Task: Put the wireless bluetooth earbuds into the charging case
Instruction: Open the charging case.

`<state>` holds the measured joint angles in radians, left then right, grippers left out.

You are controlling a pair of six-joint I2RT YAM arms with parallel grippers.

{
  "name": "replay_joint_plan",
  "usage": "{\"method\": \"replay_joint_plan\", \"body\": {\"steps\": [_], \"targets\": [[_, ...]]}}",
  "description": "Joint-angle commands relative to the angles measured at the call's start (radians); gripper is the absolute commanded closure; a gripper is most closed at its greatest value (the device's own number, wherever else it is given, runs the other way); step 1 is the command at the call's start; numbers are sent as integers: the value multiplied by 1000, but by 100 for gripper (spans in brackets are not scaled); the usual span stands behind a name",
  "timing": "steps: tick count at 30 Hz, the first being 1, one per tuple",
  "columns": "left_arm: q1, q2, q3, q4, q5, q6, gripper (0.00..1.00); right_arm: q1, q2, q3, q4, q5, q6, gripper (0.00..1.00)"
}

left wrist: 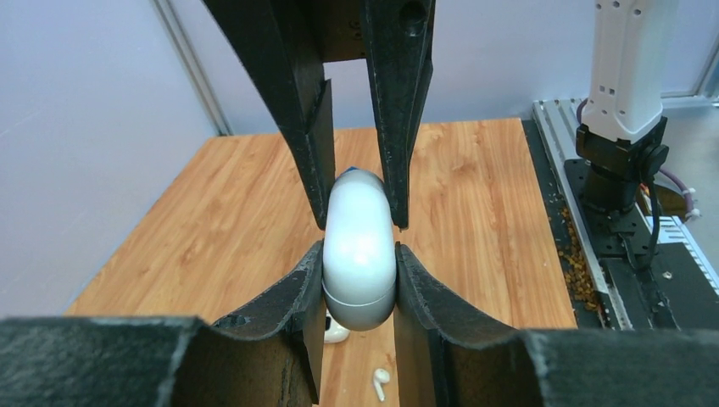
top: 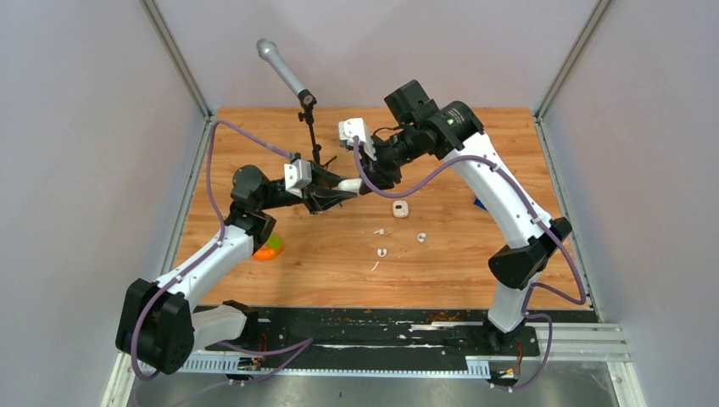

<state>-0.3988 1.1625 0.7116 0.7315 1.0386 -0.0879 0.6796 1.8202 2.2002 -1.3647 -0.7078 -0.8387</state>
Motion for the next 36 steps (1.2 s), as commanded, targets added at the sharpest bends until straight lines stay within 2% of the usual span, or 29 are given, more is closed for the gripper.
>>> {"method": "replay_joint_plan", "body": {"steps": [1,5,9,18,24,27,36], "targets": [[-5,4,-8,57,-33,-17,73,5,4,29,20,16,10,87],[-4,-1,-27,26,-62,-84,50,6,-4,32,16,42,19,91],[4,-17,-62,25,-92,-125,45,5,-27,12,28,83,29,93],[4,7,-45,75,-65,-175,47,5,-71,-74,104,99,102,92],[4,30,-38,91,-57,-218,57,5,-77,-84,134,104,131,91],[7,42,-35,106,-62,-250,59,7,-85,-96,143,110,132,90],[9,64,-24,127,-53,-299,58,10,-95,-127,172,125,149,90]]}}
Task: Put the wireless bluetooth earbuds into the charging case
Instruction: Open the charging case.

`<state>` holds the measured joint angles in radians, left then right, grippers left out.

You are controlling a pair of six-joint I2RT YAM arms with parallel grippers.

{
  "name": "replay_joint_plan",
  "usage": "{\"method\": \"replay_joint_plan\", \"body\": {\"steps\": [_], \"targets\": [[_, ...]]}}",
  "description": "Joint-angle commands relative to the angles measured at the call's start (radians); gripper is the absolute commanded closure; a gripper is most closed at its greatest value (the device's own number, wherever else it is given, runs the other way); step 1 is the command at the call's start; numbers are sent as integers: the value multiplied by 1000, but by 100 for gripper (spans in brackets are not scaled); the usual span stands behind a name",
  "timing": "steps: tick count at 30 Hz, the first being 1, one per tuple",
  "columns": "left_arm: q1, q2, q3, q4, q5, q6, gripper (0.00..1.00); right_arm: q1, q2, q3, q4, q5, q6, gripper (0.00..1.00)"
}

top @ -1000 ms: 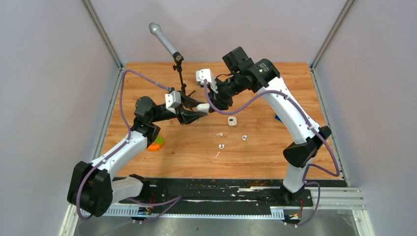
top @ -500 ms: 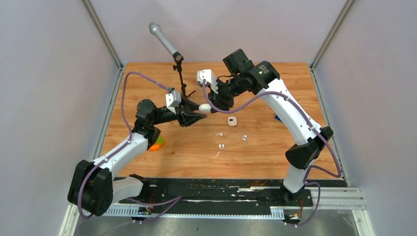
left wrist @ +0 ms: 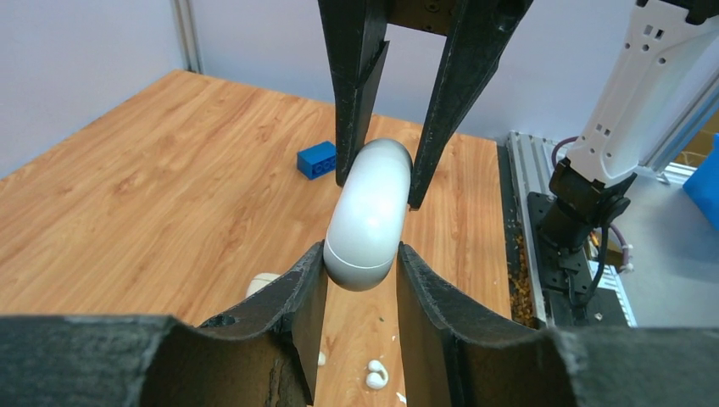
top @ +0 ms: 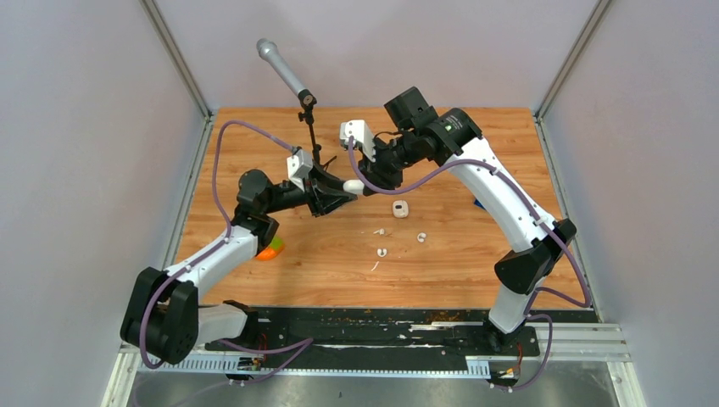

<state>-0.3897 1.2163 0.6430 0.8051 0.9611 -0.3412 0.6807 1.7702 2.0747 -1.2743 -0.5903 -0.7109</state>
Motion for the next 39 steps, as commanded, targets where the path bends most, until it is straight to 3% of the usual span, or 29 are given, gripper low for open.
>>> {"method": "replay_joint_plan", "body": {"steps": [1,8,15,17,20,24,39], "targets": [[-1,13,45,61,23,-54,58,10,-43,-2,84,9,23,90],[0,28,50,72,27,-52,59,12,-40,-4,89,12,32,89],[0,52,57,102,44,-60,80,11,-30,-7,89,17,49,88],[0,57,55,111,49,-59,90,12,-24,-5,86,20,62,82],[2,62,50,112,50,-35,100,9,-15,4,82,27,98,65],[4,71,43,111,69,22,100,-4,6,28,67,13,131,58],[3,64,21,105,95,103,100,-69,76,136,78,-81,276,59]]}}
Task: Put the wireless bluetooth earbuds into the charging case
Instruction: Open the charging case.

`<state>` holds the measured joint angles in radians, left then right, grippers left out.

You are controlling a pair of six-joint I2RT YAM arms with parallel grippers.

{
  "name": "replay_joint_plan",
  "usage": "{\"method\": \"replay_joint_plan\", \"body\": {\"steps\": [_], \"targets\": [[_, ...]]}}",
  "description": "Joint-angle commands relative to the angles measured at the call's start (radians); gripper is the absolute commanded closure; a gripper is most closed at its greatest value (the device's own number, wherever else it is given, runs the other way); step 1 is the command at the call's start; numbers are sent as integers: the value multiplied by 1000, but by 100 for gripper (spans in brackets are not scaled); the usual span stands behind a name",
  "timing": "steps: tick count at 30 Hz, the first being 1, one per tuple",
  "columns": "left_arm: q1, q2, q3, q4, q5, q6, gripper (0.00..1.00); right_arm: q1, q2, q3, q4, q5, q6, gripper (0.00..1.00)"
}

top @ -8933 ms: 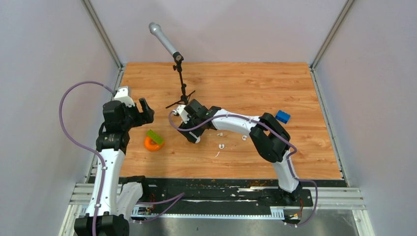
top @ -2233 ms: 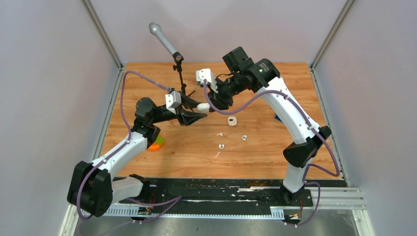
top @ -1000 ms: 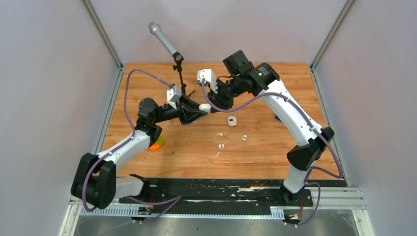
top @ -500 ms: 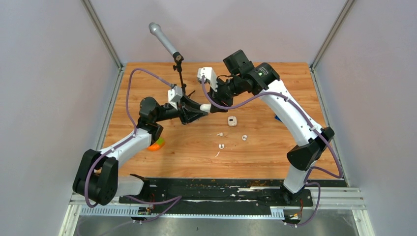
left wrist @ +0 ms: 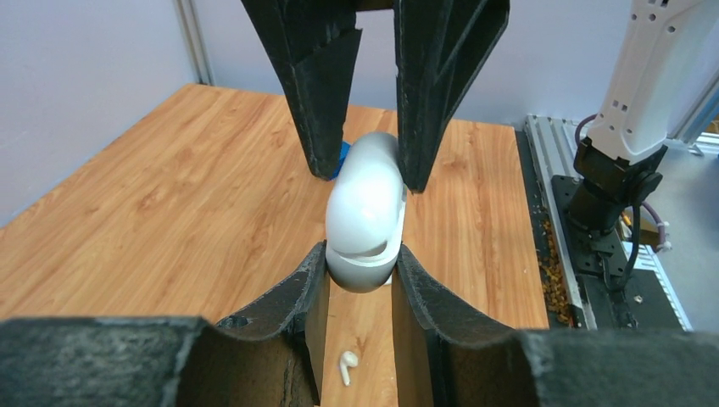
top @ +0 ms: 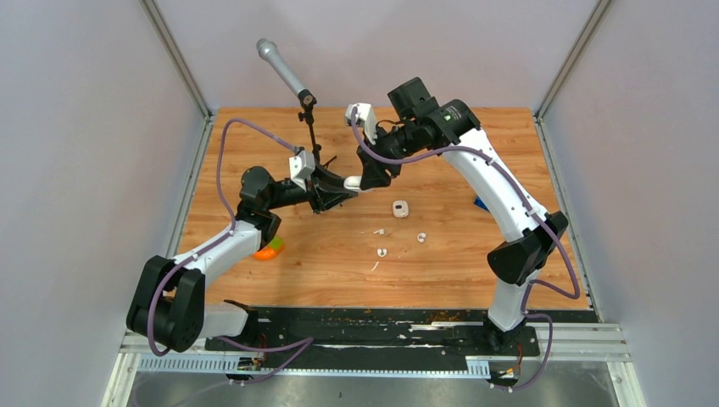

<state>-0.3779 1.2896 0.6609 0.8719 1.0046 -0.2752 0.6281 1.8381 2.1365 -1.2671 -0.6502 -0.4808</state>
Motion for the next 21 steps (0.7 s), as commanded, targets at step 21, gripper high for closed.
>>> {"method": "replay_joint_plan", "body": {"steps": [21], "targets": [[5,-4,-29,52,-33,-59,100,-43,-22,147,60,-159,57,56]]}}
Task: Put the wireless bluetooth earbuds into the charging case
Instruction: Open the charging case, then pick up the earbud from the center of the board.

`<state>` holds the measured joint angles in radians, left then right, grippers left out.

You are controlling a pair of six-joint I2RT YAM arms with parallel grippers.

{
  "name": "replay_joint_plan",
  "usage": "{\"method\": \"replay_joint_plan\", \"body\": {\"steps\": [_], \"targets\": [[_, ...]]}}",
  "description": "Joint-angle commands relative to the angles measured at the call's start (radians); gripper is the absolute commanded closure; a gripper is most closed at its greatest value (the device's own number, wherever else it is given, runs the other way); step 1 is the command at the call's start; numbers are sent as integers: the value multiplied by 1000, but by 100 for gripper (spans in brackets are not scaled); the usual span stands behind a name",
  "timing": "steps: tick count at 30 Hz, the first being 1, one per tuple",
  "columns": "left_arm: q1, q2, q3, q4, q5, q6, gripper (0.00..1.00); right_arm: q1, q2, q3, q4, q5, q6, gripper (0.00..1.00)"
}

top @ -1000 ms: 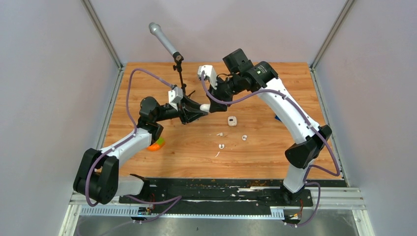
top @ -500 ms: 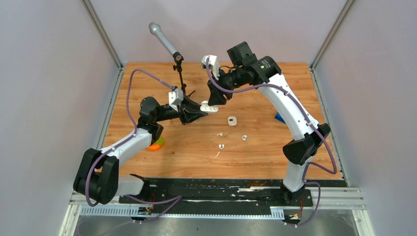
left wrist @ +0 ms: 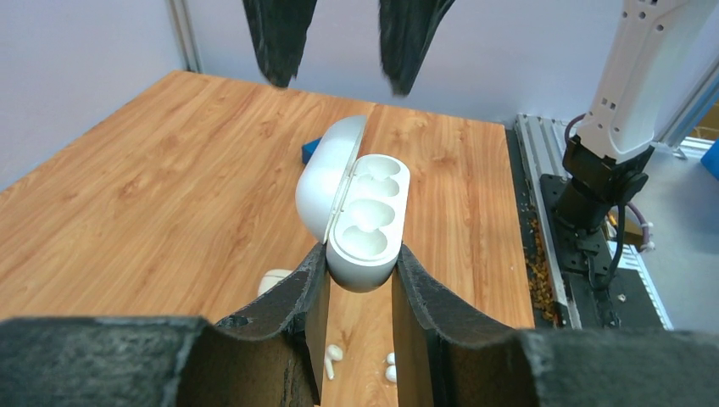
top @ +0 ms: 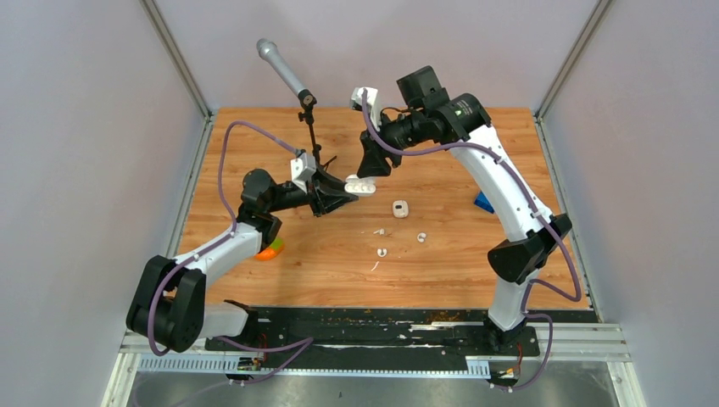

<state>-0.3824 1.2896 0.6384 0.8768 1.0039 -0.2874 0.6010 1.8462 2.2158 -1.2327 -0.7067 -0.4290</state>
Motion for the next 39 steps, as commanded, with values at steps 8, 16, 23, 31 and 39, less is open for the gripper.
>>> {"method": "replay_joint_plan", "body": {"steps": [8,16,23,31,39], "targets": [[22,-4,4,16,-51,-82,100,-80,-108,-29,50,-115,1,56],[83,-114,69,-208,-10,-30,100,-212,-182,-169,101,-134,-1,44],[96,-264,109,-570,-63,163,100,-327,-332,-450,197,-132,-150,40],[96,-286,104,-625,-109,187,100,-359,-285,-556,75,-126,-317,45],[97,-303,73,-684,-151,179,100,-359,-266,-655,153,-37,-404,51]]}}
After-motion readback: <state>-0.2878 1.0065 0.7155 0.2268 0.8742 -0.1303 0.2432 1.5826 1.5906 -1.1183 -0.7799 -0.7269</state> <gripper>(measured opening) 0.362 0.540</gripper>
